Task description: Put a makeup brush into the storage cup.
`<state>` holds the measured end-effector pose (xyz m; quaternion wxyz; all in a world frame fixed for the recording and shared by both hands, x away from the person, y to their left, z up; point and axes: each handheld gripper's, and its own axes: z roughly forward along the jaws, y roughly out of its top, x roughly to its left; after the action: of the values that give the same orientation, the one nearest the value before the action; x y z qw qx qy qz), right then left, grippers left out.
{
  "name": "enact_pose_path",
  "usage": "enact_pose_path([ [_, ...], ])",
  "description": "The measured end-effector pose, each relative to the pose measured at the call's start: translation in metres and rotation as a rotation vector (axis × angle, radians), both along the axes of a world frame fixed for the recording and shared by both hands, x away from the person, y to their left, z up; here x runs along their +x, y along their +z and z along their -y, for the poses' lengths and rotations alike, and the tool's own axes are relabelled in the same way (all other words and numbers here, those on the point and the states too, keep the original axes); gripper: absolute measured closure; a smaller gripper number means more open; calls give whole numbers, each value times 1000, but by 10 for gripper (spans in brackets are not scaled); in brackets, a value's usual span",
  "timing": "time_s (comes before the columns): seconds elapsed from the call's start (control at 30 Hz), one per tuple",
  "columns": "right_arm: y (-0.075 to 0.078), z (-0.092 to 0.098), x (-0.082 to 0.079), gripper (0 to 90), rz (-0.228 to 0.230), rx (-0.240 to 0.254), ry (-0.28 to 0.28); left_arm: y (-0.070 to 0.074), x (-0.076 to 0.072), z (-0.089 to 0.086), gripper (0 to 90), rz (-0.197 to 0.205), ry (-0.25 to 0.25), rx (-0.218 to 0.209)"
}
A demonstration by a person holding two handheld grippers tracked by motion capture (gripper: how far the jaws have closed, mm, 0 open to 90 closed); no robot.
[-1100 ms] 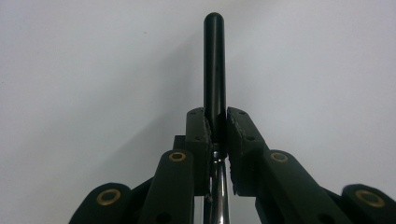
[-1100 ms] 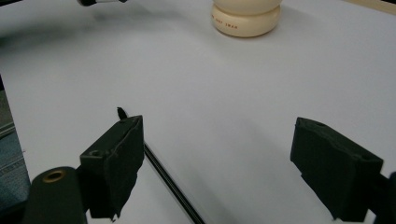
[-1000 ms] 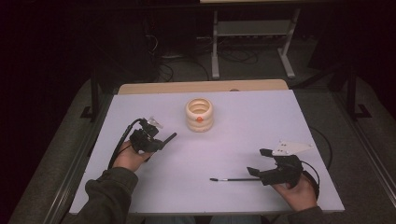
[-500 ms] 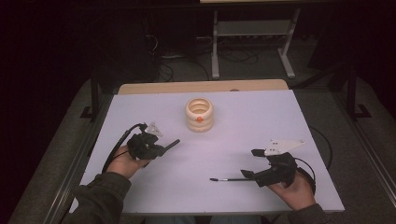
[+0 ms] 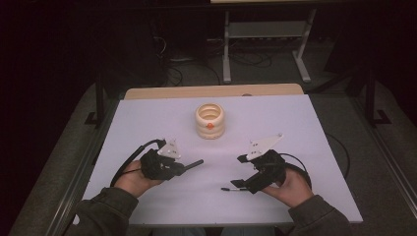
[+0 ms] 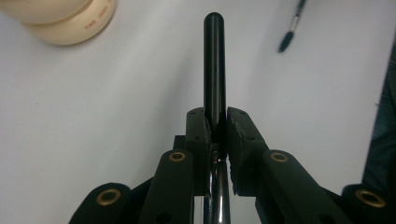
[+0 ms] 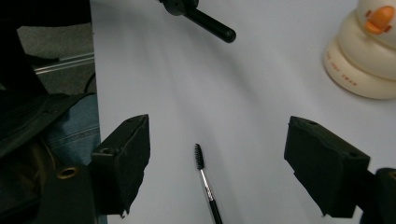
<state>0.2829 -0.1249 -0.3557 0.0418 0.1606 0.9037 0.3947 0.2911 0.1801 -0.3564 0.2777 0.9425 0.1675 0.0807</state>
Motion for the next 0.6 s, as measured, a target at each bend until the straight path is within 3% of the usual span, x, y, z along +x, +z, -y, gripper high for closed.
enact_pose_path([
  [0.3, 11, -22, 2, 249, -8, -11, 86, 3, -9, 14, 796, 7, -112, 4],
  [0.43, 12, -30, 5, 258, 1, -44, 127, 4, -11, 16, 796, 7, -153, -10],
  [0.5, 12, -31, 6, 271, 3, -45, 143, 3, -12, 17, 796, -3, -154, -27],
  [0.6, 9, -35, 9, 286, -13, -47, 159, 3, -14, 20, 796, -19, -189, -20],
])
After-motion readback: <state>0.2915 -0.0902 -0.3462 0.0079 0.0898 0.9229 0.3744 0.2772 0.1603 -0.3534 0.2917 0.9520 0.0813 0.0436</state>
